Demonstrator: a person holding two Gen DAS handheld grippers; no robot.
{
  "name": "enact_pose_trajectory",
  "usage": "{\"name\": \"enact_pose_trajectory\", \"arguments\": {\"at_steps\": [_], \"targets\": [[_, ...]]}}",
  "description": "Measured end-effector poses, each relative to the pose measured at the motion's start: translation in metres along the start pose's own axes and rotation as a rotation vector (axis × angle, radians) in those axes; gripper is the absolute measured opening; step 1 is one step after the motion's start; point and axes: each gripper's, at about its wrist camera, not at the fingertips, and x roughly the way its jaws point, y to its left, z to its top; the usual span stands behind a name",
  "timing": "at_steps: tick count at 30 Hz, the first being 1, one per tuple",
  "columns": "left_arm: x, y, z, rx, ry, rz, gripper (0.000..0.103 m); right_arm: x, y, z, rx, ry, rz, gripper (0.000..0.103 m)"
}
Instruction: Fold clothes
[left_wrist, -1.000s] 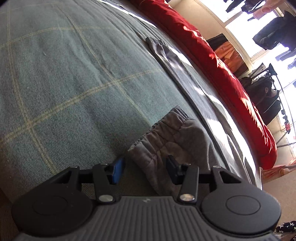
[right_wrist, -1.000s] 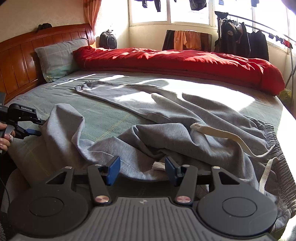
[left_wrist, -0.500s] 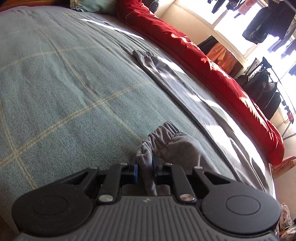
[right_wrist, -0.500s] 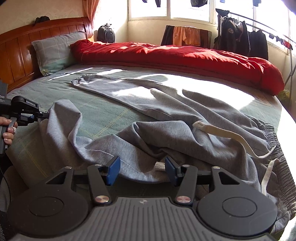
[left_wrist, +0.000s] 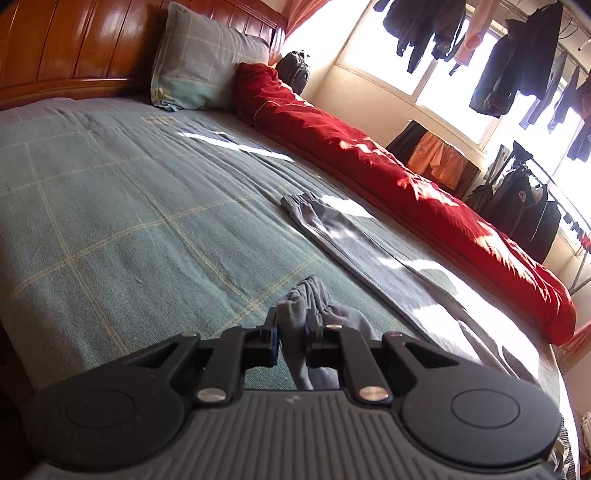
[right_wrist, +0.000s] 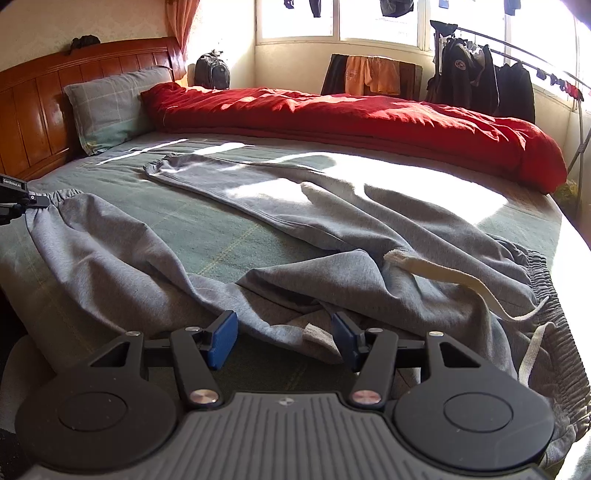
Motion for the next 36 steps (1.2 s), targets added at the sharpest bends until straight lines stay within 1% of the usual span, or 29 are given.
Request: {"name": "enact_pose_trajectory", "arguments": {"at_steps": [6, 9, 11, 14, 17, 21, 25, 31, 34, 36], "targets": [[-0.024, 0.010, 0.011, 0.007, -0.062, 0.009, 0.010, 0.003, 0.006, 0.003, -0.011, -0.003, 0.012, 0.061], [-0.030, 0.015, 0.014, 0.007, -0.079, 0.013, 0.010, 0.004, 0.007, 0.002, -0.009, 0.004, 0.012, 0.061], [-0.034, 0.018, 0.016, -0.001, -0.091, 0.008, 0.010, 0.004, 0.006, 0.000, -0.013, 0.010, 0.005, 0.061], [-0.039, 0.019, 0.027, 0.013, -0.121, -0.019, 0.010, 0.002, 0.003, -0.001, -0.013, 0.017, -0.007, 0.061], [-0.036, 0.011, 0.043, 0.055, -0.142, -0.038, 0.010, 0.002, -0.001, -0.002, -0.002, 0.021, -0.020, 0.061], [-0.029, -0.010, 0.067, 0.130, -0.178, -0.060, 0.010, 0.002, -0.004, -0.003, 0.015, 0.022, -0.030, 0.061], [-0.029, -0.020, 0.087, 0.155, -0.222, -0.071, 0.010, 0.000, -0.004, -0.005, 0.007, 0.028, -0.038, 0.061], [-0.031, -0.007, 0.104, 0.175, -0.267, -0.112, 0.010, 0.002, -0.008, -0.004, 0.016, 0.038, -0.060, 0.061], [-0.033, 0.000, 0.112, 0.185, -0.290, -0.132, 0.011, 0.006, -0.006, -0.003, 0.013, 0.044, -0.056, 0.061], [-0.024, 0.005, 0.106, 0.211, -0.256, -0.116, 0.011, 0.009, -0.003, -0.002, 0.007, 0.049, -0.048, 0.061]]}}
